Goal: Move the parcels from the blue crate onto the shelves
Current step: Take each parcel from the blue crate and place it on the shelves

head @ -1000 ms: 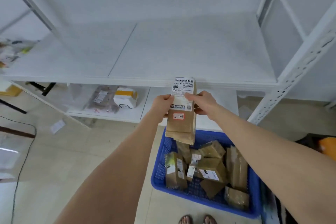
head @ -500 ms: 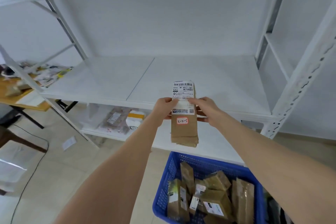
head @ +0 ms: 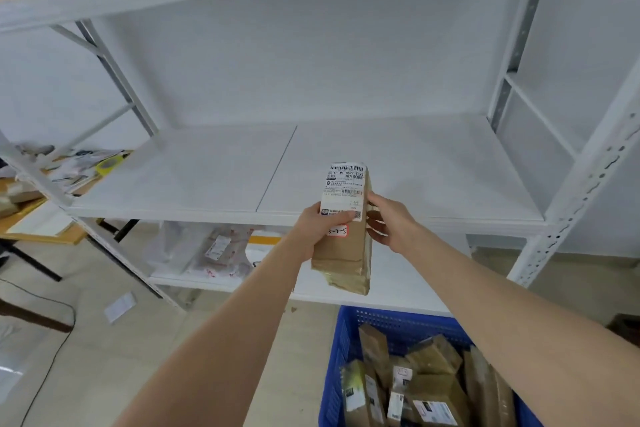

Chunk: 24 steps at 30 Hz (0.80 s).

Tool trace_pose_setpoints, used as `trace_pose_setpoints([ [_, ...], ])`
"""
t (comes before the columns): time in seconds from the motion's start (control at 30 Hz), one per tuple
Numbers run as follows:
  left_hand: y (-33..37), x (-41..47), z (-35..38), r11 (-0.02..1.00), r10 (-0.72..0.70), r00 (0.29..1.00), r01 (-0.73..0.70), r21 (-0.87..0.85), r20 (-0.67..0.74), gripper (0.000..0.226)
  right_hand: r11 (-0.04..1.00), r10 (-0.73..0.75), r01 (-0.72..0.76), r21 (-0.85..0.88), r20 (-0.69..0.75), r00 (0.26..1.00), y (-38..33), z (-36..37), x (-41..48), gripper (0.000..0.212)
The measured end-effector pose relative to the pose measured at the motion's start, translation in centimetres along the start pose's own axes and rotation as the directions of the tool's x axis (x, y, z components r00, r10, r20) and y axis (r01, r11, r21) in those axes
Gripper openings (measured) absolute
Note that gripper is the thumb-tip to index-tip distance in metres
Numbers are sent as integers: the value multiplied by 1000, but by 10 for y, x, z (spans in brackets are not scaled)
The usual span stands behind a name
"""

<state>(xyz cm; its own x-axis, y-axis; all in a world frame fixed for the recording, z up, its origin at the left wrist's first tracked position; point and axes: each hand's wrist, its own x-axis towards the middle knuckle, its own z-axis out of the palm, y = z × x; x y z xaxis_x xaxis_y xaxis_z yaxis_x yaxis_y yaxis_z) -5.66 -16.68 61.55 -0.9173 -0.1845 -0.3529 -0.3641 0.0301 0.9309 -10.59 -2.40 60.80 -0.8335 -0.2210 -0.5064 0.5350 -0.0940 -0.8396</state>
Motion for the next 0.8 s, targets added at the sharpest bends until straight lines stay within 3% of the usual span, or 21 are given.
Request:
trace_pose_setpoints([
  [0.07, -3, 5, -20, 999, -8, 1000, 9, -33, 25, 40, 999, -35, 35, -3, -28, 999, 12, 14, 9, 11],
  [0.17, -9, 14, -45, 995, -15, 997, 22, -100, 73, 37, 990, -68, 55, -132, -93, 993, 28, 31, 9, 37],
  [0.3, -12, 21, -62, 958, -98, 988, 127, -258, 121, 31, 976, 215, -215, 33, -6, 977, 44, 43, 3, 71],
  [0.43, -34, 27, -71, 949, -149, 982, 175, -262, 118, 27, 918, 267, -272, 290, 56, 962, 69, 48, 18, 93],
  [0.57, -54, 15, -68, 942, -233, 962, 259, -214, 139, 24, 894, 307, -297, 335, 25, 951, 86, 46, 38, 107],
  [0.63, -55, 9, -68, 922, -281, 945, 315, -227, 167, 31, 896, 299, -297, 331, 47, 953, 86, 49, 33, 104],
  [0.73, -57, 8, -70, 911, -257, 930, 324, -254, 263, 63, 920, 248, -243, 308, 22, 968, 82, 54, 21, 92],
  [0.8, -54, 3, -74, 917, -242, 934, 309, -252, 262, 63, 935, 221, -210, 284, -6, 975, 82, 52, 20, 90],
])
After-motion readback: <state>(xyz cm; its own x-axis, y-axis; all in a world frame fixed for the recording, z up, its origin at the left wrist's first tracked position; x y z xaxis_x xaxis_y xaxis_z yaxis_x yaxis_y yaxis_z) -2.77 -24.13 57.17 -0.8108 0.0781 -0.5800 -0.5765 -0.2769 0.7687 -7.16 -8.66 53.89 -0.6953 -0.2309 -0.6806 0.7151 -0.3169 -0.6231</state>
